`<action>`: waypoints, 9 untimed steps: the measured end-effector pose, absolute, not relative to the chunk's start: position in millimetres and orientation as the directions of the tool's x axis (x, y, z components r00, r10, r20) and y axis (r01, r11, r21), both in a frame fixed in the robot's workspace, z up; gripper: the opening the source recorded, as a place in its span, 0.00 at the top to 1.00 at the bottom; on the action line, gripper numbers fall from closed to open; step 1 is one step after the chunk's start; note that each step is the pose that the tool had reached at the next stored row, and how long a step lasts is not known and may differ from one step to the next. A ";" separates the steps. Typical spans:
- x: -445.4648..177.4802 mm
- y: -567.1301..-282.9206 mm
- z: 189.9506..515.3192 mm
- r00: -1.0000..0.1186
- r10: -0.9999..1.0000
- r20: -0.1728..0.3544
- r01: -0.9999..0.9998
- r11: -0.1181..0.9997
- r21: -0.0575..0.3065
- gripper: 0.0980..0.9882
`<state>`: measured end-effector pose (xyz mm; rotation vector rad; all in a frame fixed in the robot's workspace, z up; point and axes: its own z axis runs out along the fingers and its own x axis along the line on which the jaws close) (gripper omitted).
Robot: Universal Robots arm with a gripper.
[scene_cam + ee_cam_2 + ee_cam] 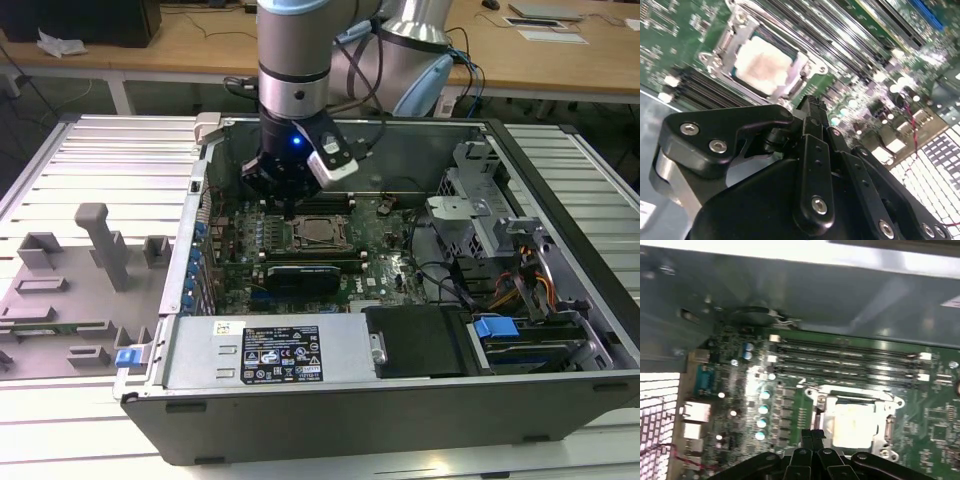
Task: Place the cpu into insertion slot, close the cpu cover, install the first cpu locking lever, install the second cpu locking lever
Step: 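Install the first cpu locking lever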
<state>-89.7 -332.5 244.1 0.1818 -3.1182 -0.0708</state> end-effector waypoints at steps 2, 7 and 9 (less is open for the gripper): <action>-97.0 -332.5 244.1 -0.993 -0.116 0.013 -0.116 0.992 0.046 0.99; -100.0 -332.0 251.2 -0.993 -0.117 0.008 -0.116 0.992 0.046 0.99; -100.2 -331.3 256.8 -0.993 -0.116 0.005 -0.116 0.992 0.046 0.99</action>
